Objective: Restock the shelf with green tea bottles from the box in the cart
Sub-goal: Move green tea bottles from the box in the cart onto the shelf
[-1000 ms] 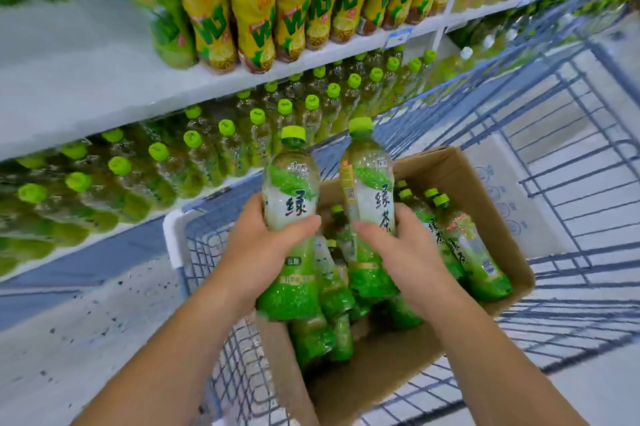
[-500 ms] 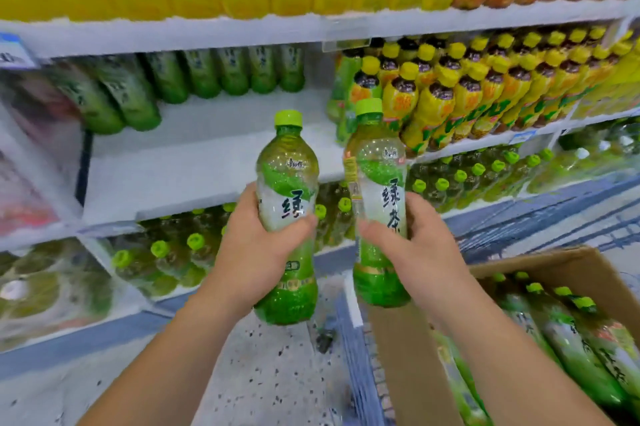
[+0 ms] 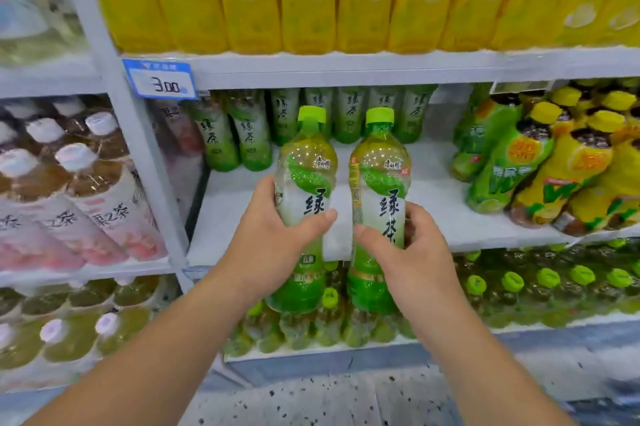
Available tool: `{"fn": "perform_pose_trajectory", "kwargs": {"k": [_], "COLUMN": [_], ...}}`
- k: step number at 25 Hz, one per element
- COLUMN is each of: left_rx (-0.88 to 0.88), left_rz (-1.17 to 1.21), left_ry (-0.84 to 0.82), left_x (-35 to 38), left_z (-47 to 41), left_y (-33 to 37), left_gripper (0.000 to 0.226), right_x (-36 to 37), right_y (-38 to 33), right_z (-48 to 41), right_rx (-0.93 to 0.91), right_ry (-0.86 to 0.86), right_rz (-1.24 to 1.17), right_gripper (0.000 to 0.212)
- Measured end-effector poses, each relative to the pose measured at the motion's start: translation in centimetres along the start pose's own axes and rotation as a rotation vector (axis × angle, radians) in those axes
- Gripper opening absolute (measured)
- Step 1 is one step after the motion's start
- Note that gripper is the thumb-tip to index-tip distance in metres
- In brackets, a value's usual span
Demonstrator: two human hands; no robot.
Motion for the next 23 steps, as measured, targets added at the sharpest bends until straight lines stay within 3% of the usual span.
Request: {"fn": "perform_pose_trajectory", "kwargs": {"k": [10, 14, 18, 23], "left_rx": [0.232, 0.314, 0.423, 0.364], "left_rz": [0.045, -0.014, 0.073, -0.012], "left_ry": [0.028, 0.012, -0.016, -0.078], "left_x": [-3.9, -3.9, -3.8, -4.6], "left_z": [-8.4, -10.7, -12.0, -12.4], "left_y": [-3.0, -4.9, -7.1, -9.1], "left_gripper": [0.054, 0.092, 0.059, 0.053], "right_x": [5.9, 7.8, 9.2, 9.6], "right_y": [2.6, 3.1, 3.7, 4.5], "right_z": [-9.5, -12.2, -13.7, -14.3], "right_rx": [-0.242, -0.345, -0.482, -0.558], "right_ry": [0.097, 0.133, 0.129, 0.065], "right_rz": [-0.022, -0.037, -0.035, -0.028], "right_gripper": [0.048, 0.058, 0.06, 0.063]}}
Point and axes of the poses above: each hand's wrist, its own z-axis away from the middle knuckle, its own x-axis out of the palm, y = z × x, the point moved 3 cm from there along -z, towards the middle knuckle, and after that the axes turned 14 degrees about z, right-handed, at the moved point
